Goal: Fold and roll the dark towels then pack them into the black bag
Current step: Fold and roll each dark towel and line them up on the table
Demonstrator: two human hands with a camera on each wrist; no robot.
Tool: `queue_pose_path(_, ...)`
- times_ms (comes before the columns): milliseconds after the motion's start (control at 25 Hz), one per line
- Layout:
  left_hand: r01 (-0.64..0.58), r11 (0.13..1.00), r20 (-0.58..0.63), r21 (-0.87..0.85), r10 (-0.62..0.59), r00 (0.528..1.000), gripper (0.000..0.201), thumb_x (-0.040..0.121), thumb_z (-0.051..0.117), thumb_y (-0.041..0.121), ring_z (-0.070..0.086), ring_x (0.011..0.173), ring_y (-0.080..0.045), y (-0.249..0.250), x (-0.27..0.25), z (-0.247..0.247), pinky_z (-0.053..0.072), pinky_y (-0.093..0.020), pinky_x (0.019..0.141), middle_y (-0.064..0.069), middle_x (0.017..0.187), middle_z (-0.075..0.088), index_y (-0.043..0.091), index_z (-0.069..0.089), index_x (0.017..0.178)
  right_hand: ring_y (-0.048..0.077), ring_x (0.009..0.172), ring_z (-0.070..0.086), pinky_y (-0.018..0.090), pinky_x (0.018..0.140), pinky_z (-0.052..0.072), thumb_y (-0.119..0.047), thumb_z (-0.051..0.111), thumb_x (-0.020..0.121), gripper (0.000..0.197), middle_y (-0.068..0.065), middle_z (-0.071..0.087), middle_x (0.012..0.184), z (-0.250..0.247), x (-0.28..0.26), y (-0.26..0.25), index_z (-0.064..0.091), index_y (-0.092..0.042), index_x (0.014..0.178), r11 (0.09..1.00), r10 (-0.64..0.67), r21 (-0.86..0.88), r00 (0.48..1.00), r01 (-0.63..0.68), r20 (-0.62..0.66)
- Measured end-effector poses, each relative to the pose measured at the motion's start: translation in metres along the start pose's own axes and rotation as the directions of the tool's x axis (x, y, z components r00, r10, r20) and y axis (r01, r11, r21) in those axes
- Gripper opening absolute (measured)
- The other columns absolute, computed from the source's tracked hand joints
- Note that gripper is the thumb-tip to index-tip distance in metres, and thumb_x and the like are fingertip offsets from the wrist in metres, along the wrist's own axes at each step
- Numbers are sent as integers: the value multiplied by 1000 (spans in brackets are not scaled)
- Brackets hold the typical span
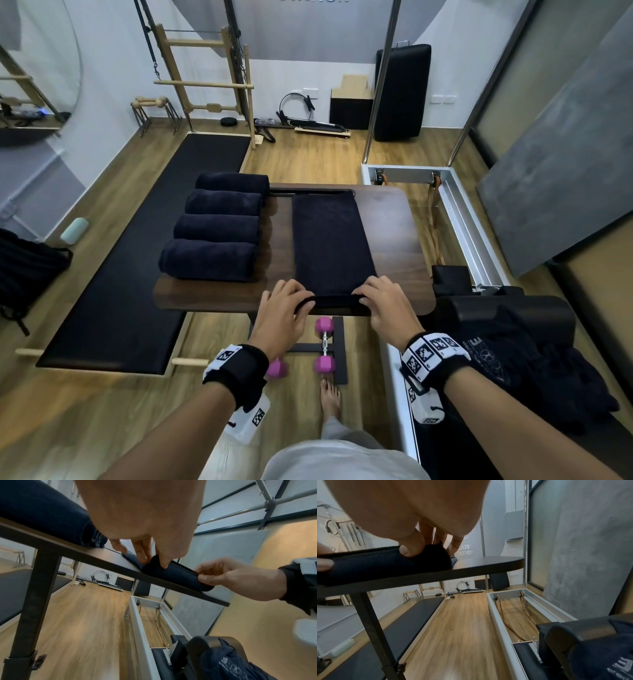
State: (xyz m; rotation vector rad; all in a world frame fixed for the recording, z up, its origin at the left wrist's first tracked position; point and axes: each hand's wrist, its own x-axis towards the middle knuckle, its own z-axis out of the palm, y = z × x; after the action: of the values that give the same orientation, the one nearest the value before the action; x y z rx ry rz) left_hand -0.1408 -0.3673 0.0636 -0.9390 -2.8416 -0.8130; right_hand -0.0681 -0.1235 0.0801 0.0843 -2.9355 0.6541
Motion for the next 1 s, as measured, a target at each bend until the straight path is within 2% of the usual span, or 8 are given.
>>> queue_pose_path(160,161,984,80,-73,-155,985,14,107,53,37,54,104,-10,1,14,-2,36,-38,94,16,103,60,30,60,118,15,85,60,40,79,51,-6,67,94,26,-10,61,90,-6,17,2,57,-28,103,936,219,277,975,-219,30)
queue_pose_path(320,377,904,68,-200,-372,926,27,101,63,44,59,89,-6,4,28,-1,27,-36,96,14,90,61,33,44,117,4,83,56,32,76,50,-10,77,90,13,-8,56,95,-6,22,8,68,-19,85,930,230,307,971,-200,-65)
queue_pose_path(520,489,855,143,-172,-469,871,28,94,64,43,61,89,-12,4,48,-3,26,-40,92,13,85,62,31,44,110,27,114,58,46,89,51,-13,74,92,6,6,62,121,-3,13,-1,77,-11,96,991,-58,-132,976,30,-211)
queue_pose_path(640,596,787,237,-157,-556,797,35,90,69,47,61,101,-17,0,62,-7,26,-41,96,11,98,66,31,47,112,26,117,58,44,96,47,-20,72,93,19,5,63,122,3,8,-6,74,-12,110,953,-236,-240,951,186,-198)
queue_pose_path(760,658,739,299,-144,-601,741,41,86,77,53,54,108,-19,-2,70,-11,27,-43,100,8,113,62,32,50,110,22,108,61,39,95,48,-20,77,89,26,0,65,116,7,11,-5,71,-16,113,947,-210,-263,975,186,-68)
queue_pose_path(880,715,666,305,-212,-650,696,49,79,85,55,56,110,-21,-6,72,-14,37,-45,105,9,107,59,31,51,104,20,99,57,34,89,48,-9,74,88,25,-3,63,108,4,24,-8,65,-18,110,973,-116,-203,993,114,0)
queue_pose_path(920,711,671,279,-211,-656,701,52,79,85,57,58,110,-21,-5,71,-15,41,-47,106,9,105,58,30,50,106,20,96,56,33,86,48,-5,72,87,27,-3,62,106,2,28,-9,64,-18,108,979,-94,-180,995,97,23)
queue_pose_path(1000,602,791,124,-109,-590,798,51,83,81,57,59,109,-21,0,68,-15,45,-47,102,7,108,58,28,49,110,22,94,55,35,81,48,0,68,86,28,-1,62,105,-4,40,-9,62,-17,107,986,-59,-150,995,71,83)
